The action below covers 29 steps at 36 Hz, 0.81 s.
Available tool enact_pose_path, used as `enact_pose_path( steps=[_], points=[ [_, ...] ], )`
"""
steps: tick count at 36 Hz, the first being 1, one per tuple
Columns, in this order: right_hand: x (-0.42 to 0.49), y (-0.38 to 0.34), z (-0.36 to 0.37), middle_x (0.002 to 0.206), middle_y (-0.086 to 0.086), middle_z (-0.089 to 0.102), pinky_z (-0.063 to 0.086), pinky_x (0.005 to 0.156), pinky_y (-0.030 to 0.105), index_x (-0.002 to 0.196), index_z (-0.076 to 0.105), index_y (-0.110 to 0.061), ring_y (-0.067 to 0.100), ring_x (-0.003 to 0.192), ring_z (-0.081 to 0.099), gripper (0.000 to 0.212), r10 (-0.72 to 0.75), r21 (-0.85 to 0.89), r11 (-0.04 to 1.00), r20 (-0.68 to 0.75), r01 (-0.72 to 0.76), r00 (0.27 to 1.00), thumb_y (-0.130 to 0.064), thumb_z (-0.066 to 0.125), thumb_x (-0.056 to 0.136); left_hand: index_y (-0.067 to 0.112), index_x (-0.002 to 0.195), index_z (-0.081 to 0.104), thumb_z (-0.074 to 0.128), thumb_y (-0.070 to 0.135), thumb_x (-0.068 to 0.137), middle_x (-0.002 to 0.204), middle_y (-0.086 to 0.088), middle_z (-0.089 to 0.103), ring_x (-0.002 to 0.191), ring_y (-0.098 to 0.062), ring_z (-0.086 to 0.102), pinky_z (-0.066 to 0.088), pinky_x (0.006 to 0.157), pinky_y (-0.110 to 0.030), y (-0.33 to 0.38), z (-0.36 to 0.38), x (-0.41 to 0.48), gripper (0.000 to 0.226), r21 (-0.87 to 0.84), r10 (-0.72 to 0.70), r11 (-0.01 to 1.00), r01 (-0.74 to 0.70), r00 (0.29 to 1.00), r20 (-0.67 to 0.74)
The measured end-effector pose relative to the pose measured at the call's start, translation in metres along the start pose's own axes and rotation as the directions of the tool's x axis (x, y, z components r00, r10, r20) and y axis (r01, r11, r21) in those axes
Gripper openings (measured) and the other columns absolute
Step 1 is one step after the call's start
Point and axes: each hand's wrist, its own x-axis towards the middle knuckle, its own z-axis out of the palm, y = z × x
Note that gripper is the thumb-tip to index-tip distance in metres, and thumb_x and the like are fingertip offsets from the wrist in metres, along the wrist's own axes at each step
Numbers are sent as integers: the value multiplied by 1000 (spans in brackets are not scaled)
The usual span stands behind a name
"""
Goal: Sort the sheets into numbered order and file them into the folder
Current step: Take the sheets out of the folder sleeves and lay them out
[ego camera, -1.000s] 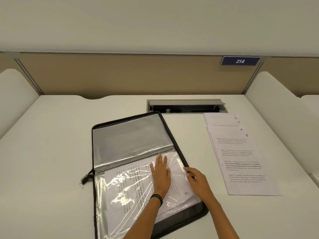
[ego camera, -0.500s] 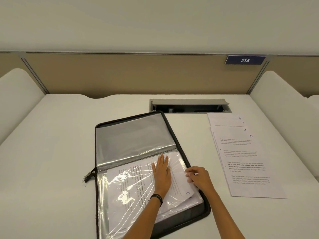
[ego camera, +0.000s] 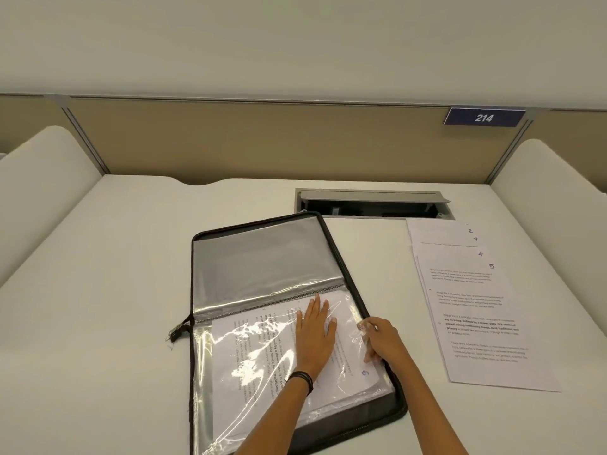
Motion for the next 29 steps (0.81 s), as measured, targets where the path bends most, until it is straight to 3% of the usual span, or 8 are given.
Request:
enact_pose_path(
  steps=[3,7,12,14,16,18,23,29],
  points=[
    [-1,-1,-1,67,11,59,42,38,18,102,60,-9,17,43,62,32,27,16,1000,10,-27,1000,-7,28,100,19,151,17,-19,87,61,150,12,-10,138,1,-14,-28,104,-14,0,-1,0,118,50,10,999,-11,1000,29],
    [-1,-3,-3,71,10,63,42,38,17,101,61,-12,14,41,61,17,28,-25,999,21,-27,999,-10,45,96,19,152,13,-16,88,62,150,12,-12,137,0,-18,-29,104,-15,-3,1,0,117,78,26,997,-30,998,50],
    [1,0,-5,62,5,62,39,37,19,83,66,-11,13,38,57,15,57,-100,994,45,-52,997,-7,53,90,20,152,14,-22,83,65,151,11,-11,138,-2,-16,-26,106,-16,-4,-3,-1,113,108,64,992,-68,997,43],
    [3,2,-5,55,1,56,37,38,20,74,64,-10,10,35,50,14,56,-135,990,53,-48,997,-11,60,88,17,151,20,-14,76,78,154,7,-2,144,-9,-4,-21,110,-18,-4,-7,-3,99,158,80,983,-91,994,70],
    [5,5,-4,55,0,55,35,39,19,70,64,-11,10,39,47,16,60,-166,985,46,-52,997,-10,62,86,14,146,35,3,61,96,154,-3,25,142,-20,25,-6,115,-24,-8,-10,-6,75,229,58,969,-88,989,134],
    [6,8,-3,56,-3,56,35,40,18,67,65,-14,10,44,48,20,52,-206,978,39,-43,998,-8,61,86,16,141,39,13,49,102,148,-6,41,135,-22,39,4,115,-29,-14,-4,-7,58,272,69,957,-95,992,104],
    [7,15,-1,65,-11,61,44,54,18,65,67,-20,10,61,57,27,17,-247,969,19,-12,1000,-4,59,85,17,143,34,17,47,103,149,-4,39,139,-17,26,3,115,-30,-18,-2,-8,53,318,95,941,-120,991,94],
    [5,9,-5,71,-6,61,43,63,21,76,66,-18,10,69,58,11,-45,-237,971,-46,32,998,-21,66,87,16,144,33,16,48,103,150,-6,37,140,-16,21,4,115,-30,-21,-2,-7,55,325,80,938,-119,988,131]
  ],
)
